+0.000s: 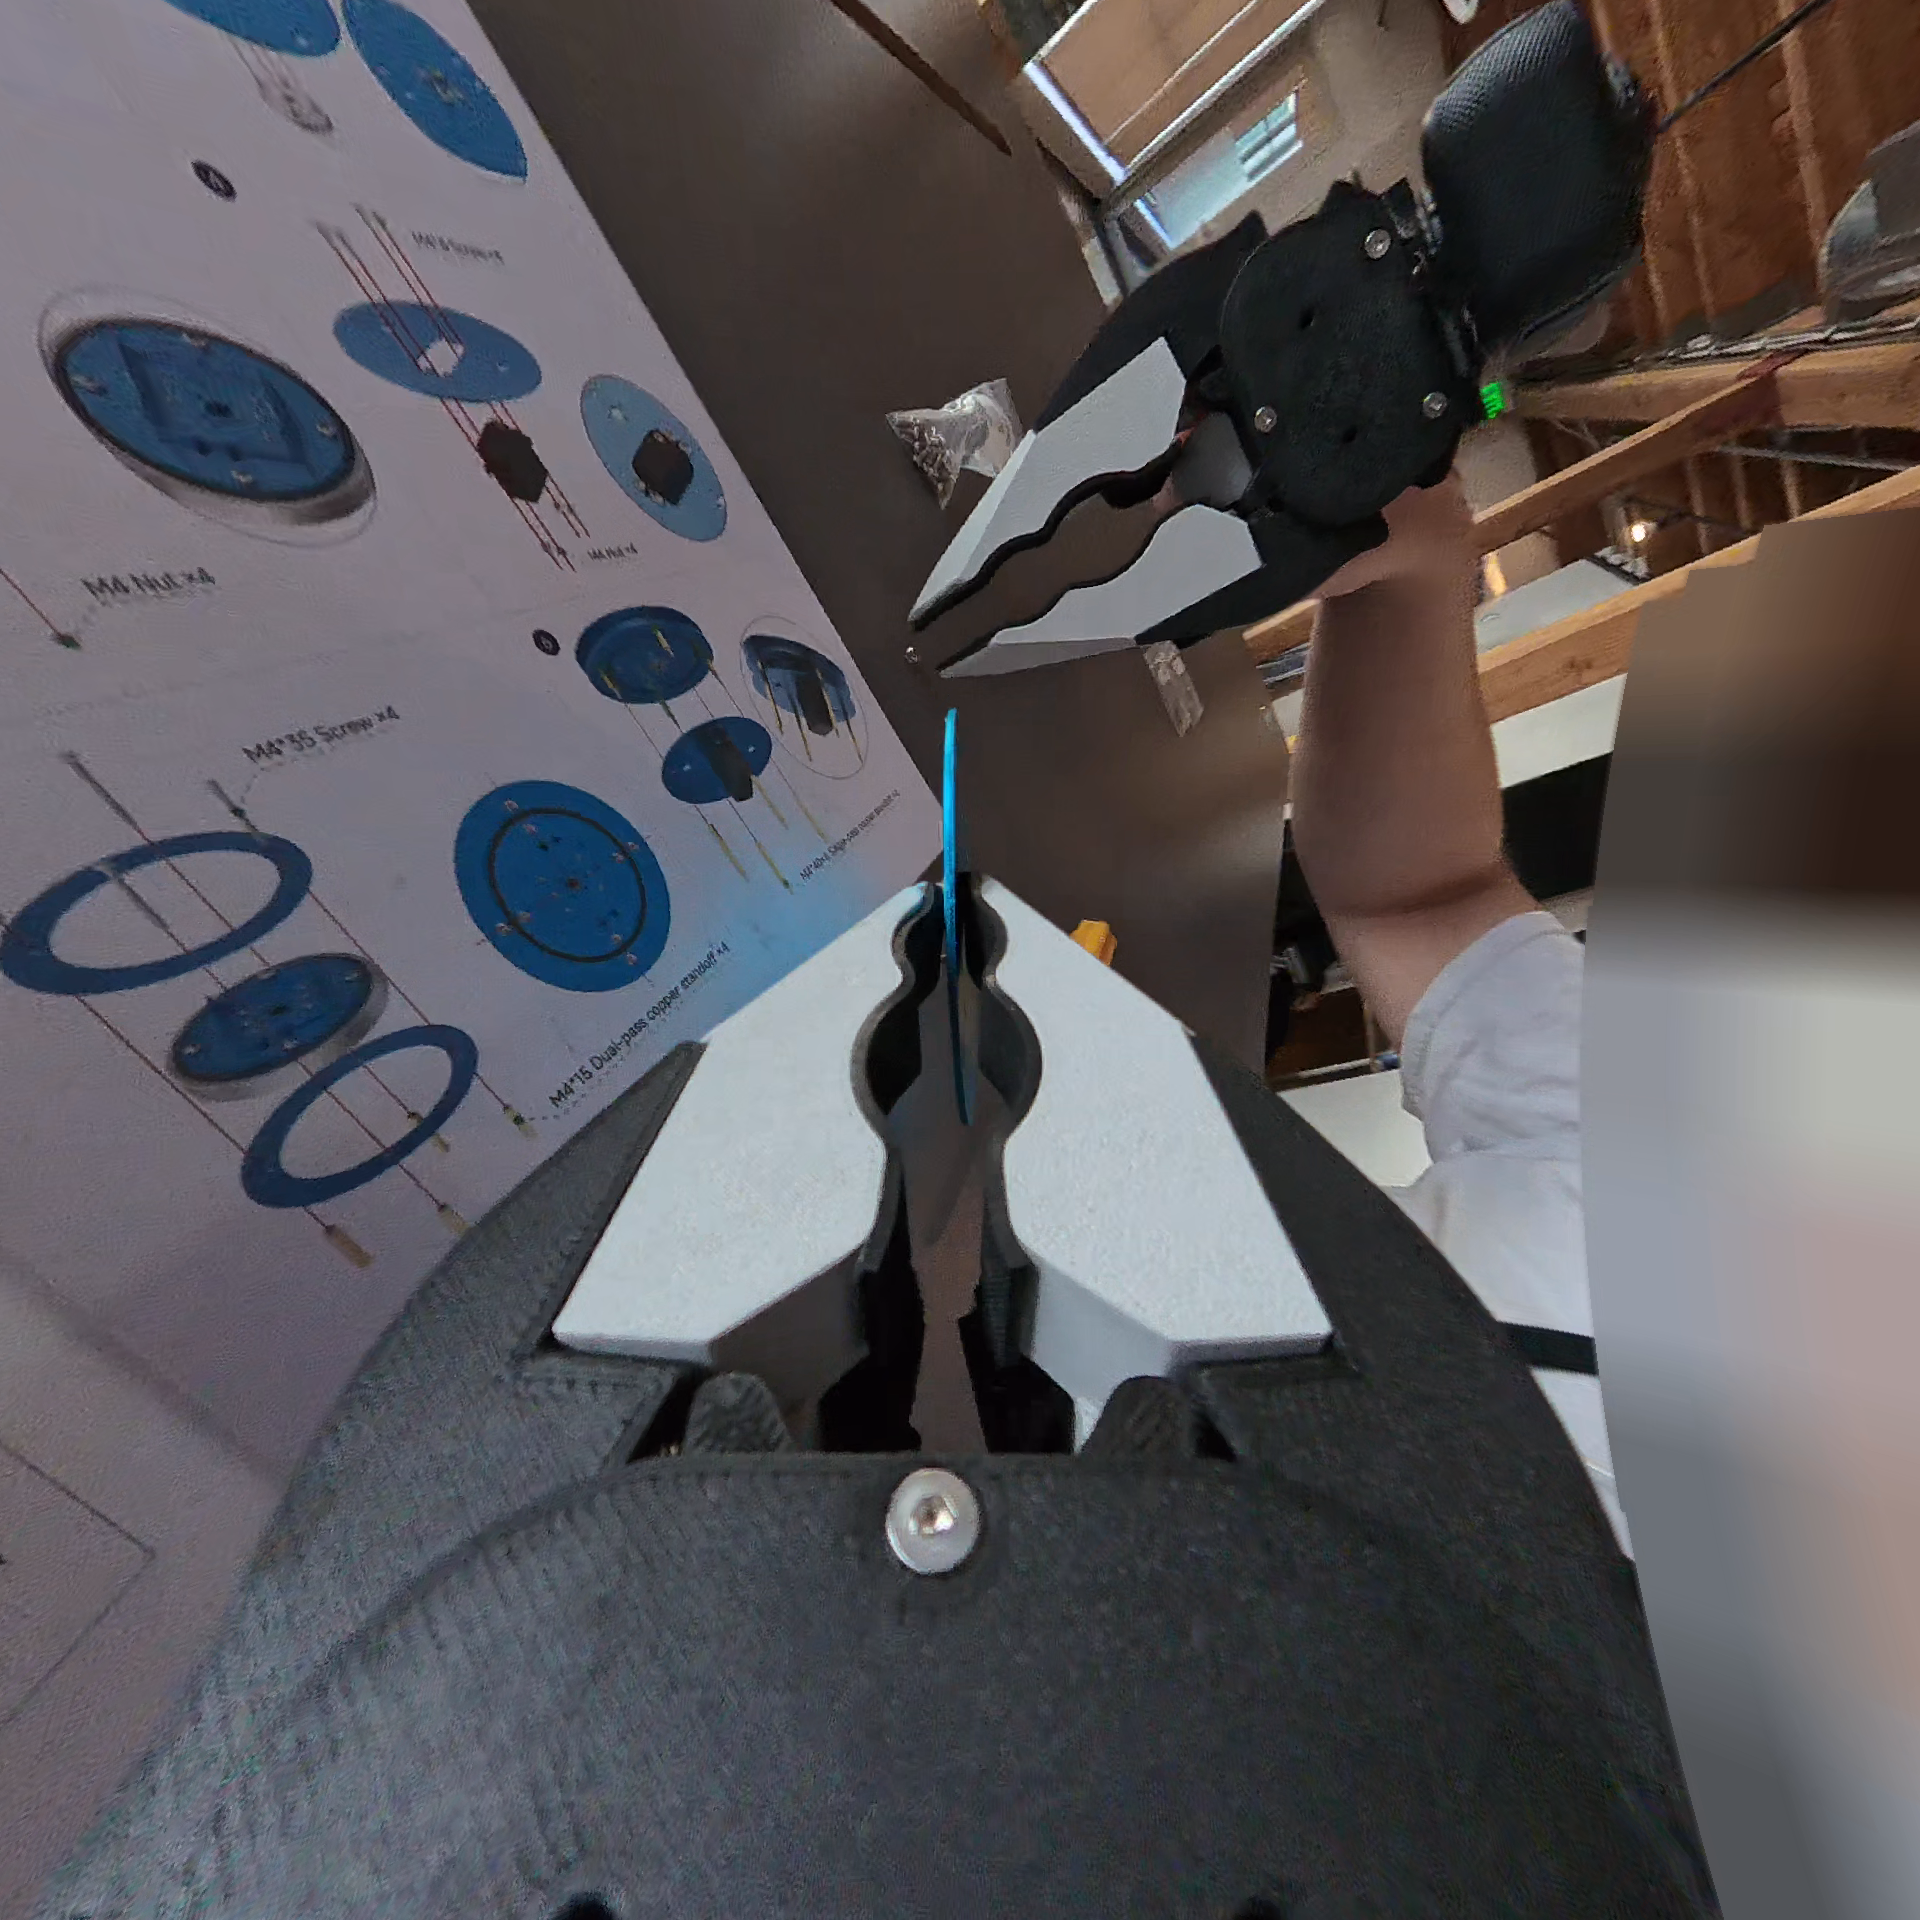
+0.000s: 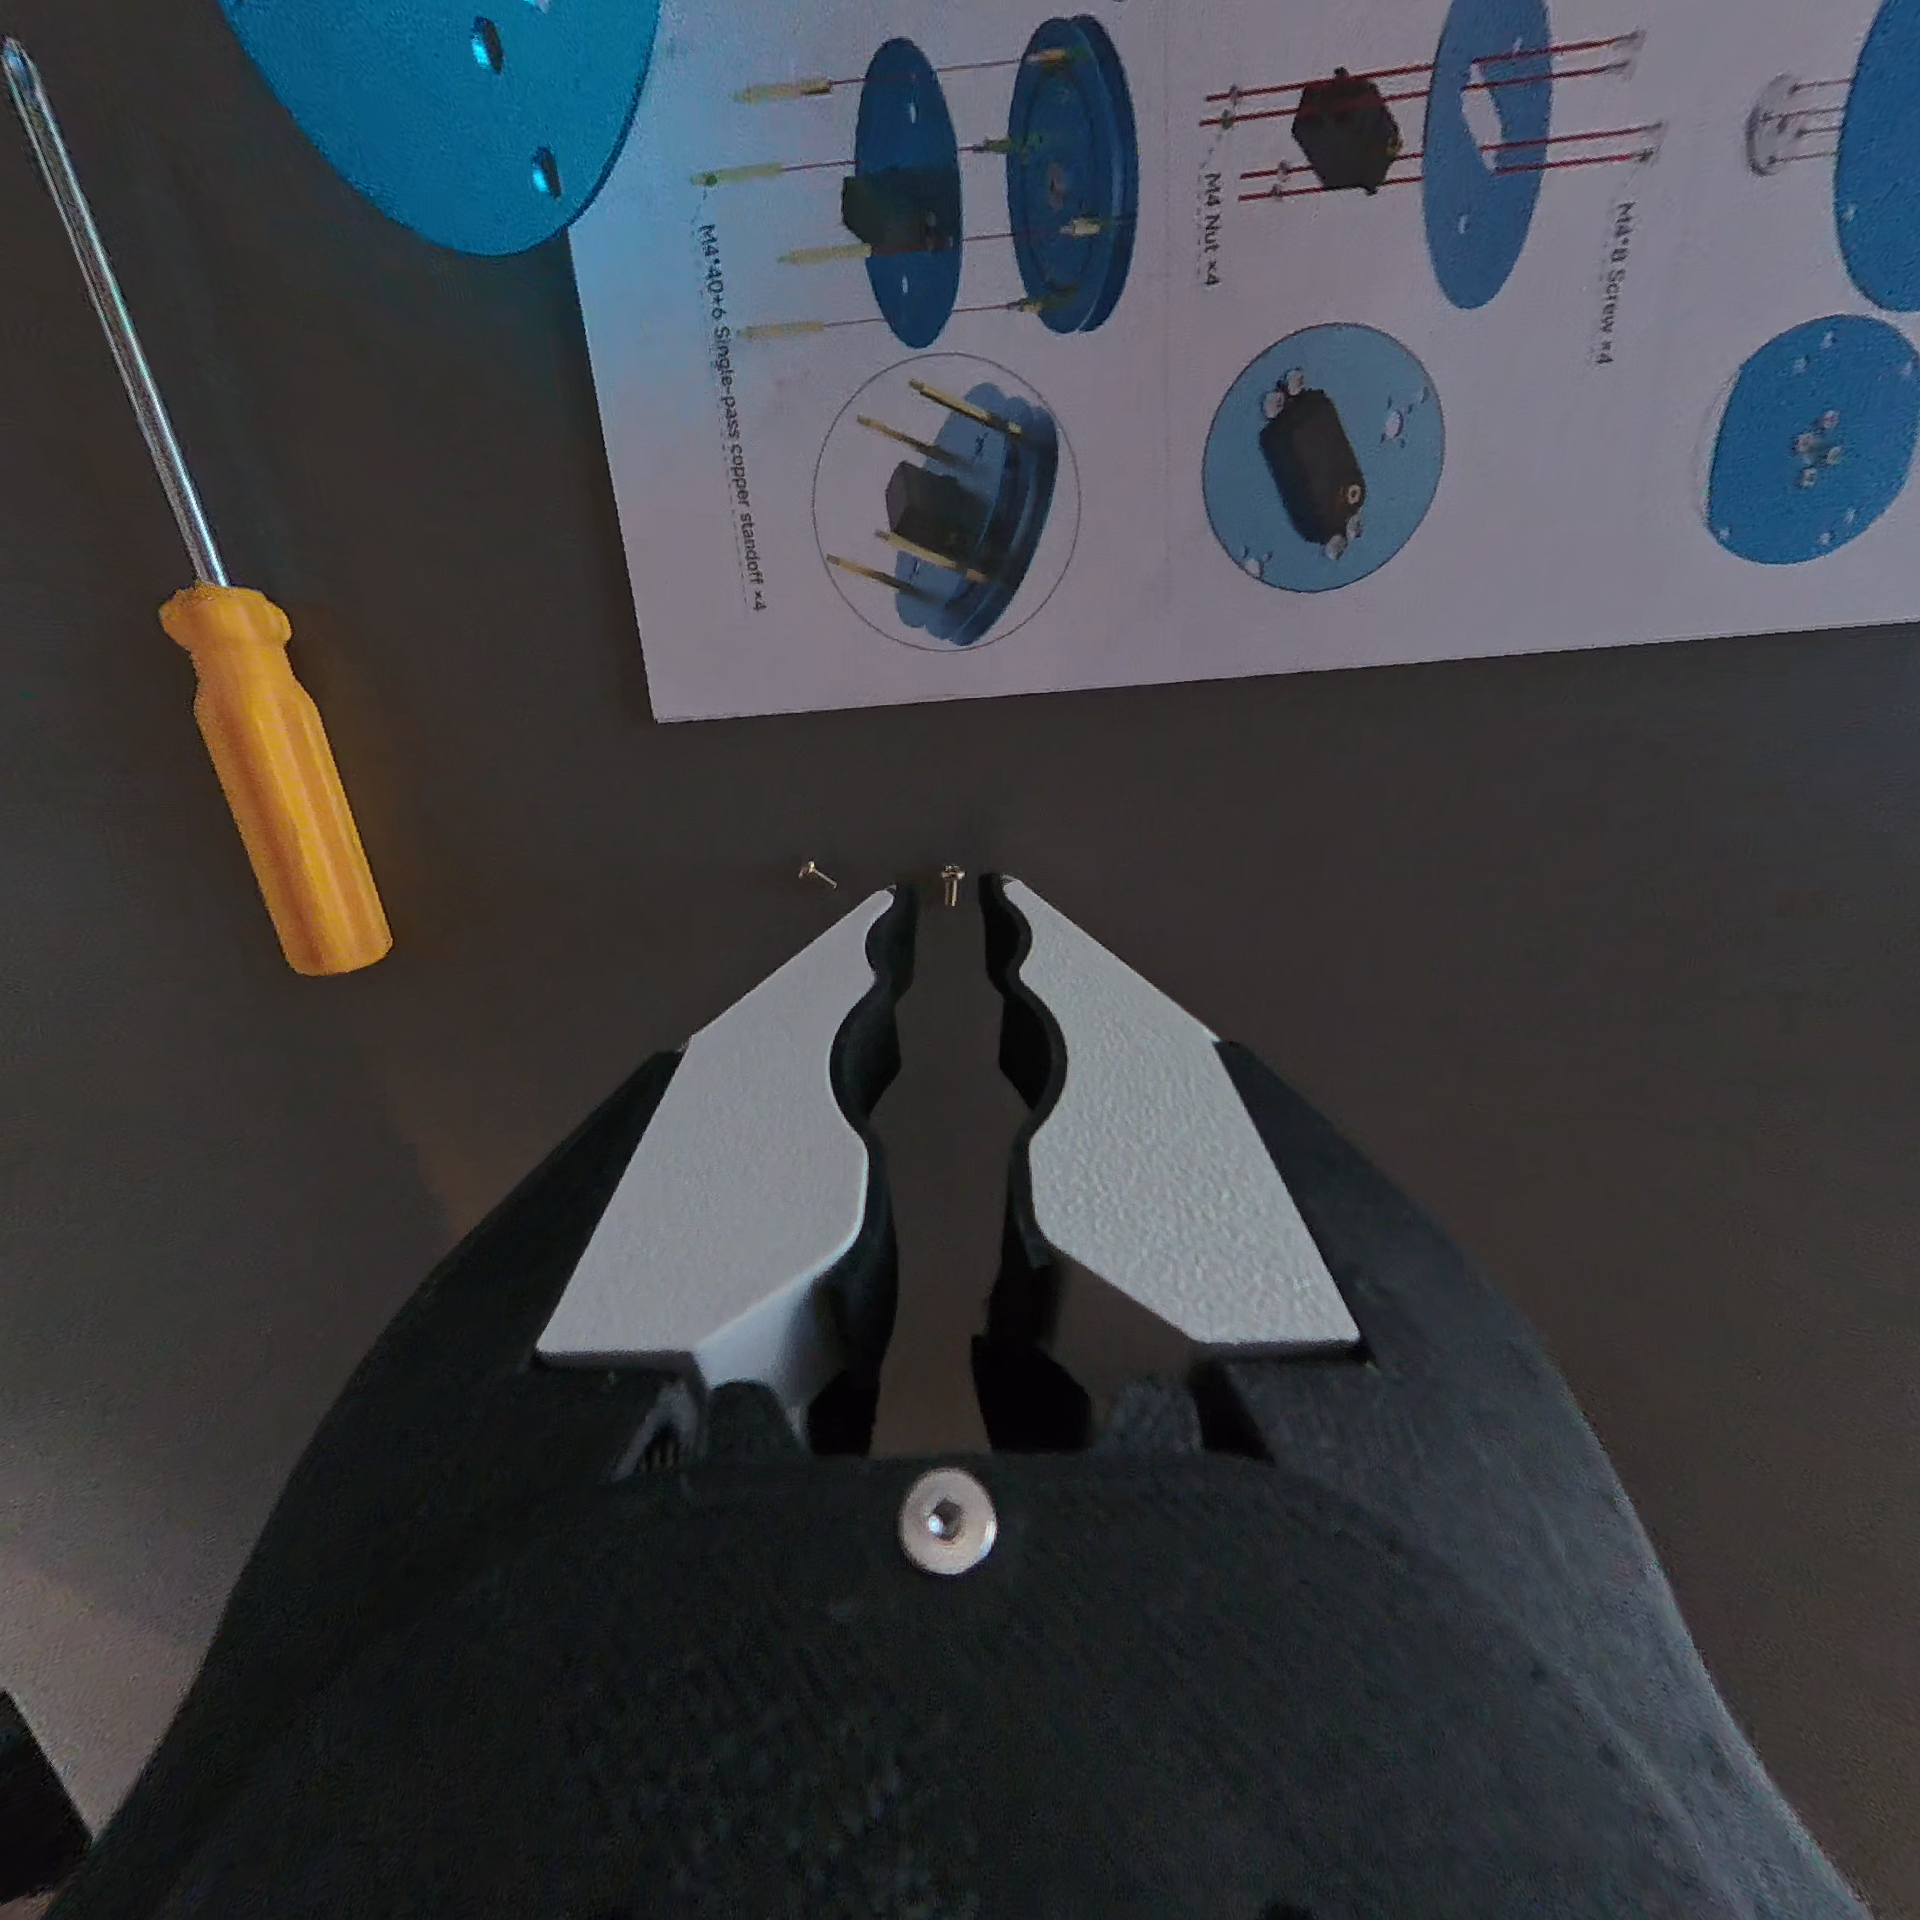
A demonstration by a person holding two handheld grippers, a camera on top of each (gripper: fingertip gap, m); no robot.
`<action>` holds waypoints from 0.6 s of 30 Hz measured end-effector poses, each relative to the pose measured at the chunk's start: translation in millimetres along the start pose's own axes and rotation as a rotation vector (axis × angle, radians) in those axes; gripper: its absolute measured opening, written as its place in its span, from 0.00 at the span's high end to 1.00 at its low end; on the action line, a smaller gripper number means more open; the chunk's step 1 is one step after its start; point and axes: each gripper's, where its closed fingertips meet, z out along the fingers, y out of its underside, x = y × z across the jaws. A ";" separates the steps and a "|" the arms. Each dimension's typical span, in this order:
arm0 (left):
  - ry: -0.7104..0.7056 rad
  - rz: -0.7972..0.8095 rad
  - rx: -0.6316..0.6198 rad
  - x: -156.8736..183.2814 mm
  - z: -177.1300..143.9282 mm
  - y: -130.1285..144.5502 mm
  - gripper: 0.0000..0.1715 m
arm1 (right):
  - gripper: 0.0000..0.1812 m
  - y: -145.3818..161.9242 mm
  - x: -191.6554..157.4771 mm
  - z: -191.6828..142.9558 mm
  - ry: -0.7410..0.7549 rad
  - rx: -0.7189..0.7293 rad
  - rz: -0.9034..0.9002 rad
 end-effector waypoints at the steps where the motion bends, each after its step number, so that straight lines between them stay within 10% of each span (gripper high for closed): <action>1: 0.031 -0.034 0.002 0.4 0.4 0.1 0.99 | 0.93 0.7 -0.2 2.2 -0.009 0.001 0.004; 7: 0.137 -0.120 0.006 6.8 0.1 -1.0 0.99 | 0.89 -2.1 0.2 4.0 0.007 0.061 0.001; 10: 0.179 -0.115 -0.003 16.5 1.1 0.1 0.99 | 0.88 -52.6 -15.1 -20.7 -0.029 0.413 0.069; 13: 0.197 -0.091 -0.017 23.5 2.8 2.6 0.99 | 0.83 -101.3 -43.2 -45.3 -0.348 0.747 0.341; 18: 0.255 -0.096 -0.046 31.9 5.3 7.4 0.99 | 0.96 -112.8 -67.5 -34.7 -0.766 0.760 0.555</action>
